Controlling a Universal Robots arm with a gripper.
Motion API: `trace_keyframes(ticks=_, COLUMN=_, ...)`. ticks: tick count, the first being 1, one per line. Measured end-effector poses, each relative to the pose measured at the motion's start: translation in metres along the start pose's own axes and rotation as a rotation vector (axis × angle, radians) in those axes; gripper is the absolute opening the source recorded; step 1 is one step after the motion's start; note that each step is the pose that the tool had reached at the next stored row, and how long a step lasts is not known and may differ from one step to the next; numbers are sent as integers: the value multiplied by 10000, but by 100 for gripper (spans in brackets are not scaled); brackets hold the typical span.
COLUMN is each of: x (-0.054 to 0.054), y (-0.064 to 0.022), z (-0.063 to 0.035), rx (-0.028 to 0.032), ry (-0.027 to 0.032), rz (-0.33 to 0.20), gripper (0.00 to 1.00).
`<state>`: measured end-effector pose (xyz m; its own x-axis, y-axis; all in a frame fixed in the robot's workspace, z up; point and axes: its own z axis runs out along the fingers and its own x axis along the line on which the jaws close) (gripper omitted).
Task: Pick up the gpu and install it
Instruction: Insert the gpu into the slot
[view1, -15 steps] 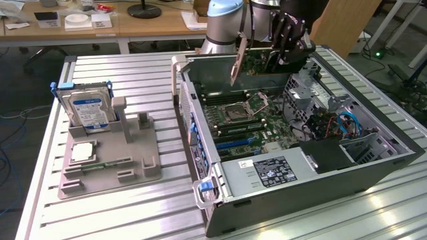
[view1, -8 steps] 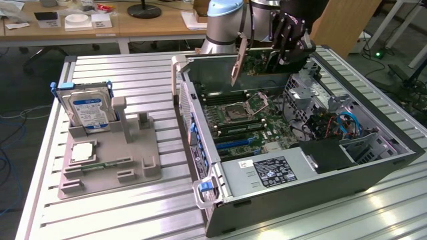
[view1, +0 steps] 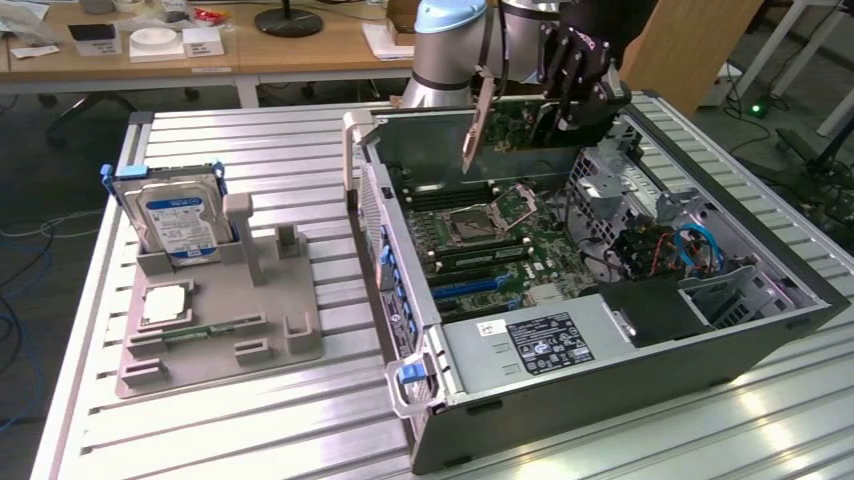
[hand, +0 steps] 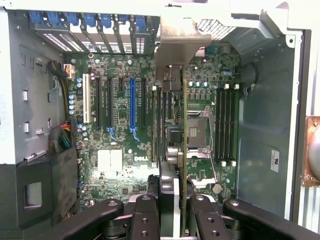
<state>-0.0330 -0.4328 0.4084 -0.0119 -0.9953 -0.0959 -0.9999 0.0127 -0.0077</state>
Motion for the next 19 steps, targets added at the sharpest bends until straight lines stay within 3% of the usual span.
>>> trace_keyframes(ticks=14, x=6, y=0, z=57, rx=3, ry=13, rz=22, gripper=28)
trace_keyframes(ticks=19, x=7, y=0, z=74, rx=11, ry=122, rz=86, gripper=28)
